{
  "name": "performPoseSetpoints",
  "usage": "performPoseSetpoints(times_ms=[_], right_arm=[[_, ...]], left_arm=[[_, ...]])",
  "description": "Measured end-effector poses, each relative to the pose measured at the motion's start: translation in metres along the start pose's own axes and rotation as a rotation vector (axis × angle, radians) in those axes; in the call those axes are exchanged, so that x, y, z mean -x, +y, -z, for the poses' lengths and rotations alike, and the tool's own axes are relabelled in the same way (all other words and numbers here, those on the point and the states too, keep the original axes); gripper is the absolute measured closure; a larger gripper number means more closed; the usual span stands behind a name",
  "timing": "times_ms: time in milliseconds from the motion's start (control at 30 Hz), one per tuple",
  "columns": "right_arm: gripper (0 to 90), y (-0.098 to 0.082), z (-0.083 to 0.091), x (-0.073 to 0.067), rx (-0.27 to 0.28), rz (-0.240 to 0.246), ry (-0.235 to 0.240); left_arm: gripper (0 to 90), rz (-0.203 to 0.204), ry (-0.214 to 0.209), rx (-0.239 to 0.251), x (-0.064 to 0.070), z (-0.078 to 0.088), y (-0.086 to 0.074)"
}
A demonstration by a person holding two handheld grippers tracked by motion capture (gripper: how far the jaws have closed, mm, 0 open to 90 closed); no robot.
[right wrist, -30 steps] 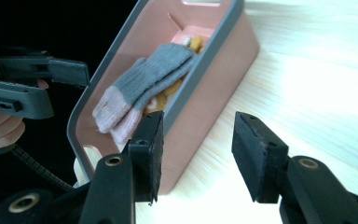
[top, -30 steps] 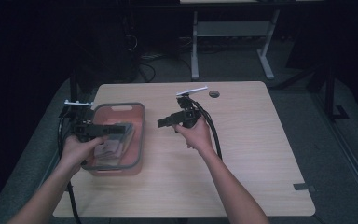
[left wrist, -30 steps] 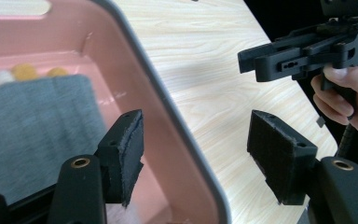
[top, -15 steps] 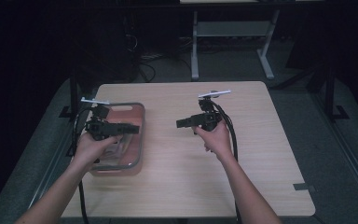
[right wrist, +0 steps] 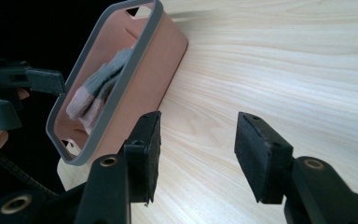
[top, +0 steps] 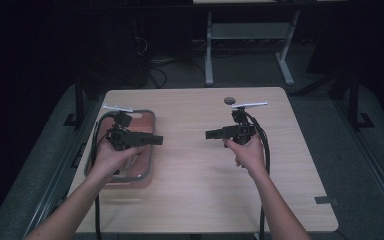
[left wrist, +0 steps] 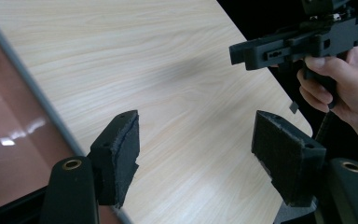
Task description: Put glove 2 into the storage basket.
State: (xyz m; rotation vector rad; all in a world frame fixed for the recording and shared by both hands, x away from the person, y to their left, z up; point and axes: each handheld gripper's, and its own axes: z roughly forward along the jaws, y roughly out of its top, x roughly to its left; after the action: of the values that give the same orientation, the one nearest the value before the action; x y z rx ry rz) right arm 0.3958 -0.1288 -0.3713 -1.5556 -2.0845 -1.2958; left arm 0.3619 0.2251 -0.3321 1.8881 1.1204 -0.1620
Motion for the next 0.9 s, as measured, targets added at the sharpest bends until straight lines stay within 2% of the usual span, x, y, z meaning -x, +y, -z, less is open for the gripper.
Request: performPoseSetpoints(times_ms=[567, 867, 900], right_arm=[[49.2, -0.013, 0.021, 0.019, 0.027, -0.034, -0.014], [48.0, -0.025, 0.033, 0.032, 0.039, -0.059, -0.026], [47.9, -0.027, 0.036, 0.035, 0.043, -0.069, -0.025]], left_arm=[[30.6, -0.037, -0.044, -0.027, 0.023, -0.027, 0.002], [29.6, -0.073, -0.065, -0.071, 0.039, -0.048, -0.001], [29.5, -0.066, -0.068, -0.074, 0.041, -0.05, -0.001]])
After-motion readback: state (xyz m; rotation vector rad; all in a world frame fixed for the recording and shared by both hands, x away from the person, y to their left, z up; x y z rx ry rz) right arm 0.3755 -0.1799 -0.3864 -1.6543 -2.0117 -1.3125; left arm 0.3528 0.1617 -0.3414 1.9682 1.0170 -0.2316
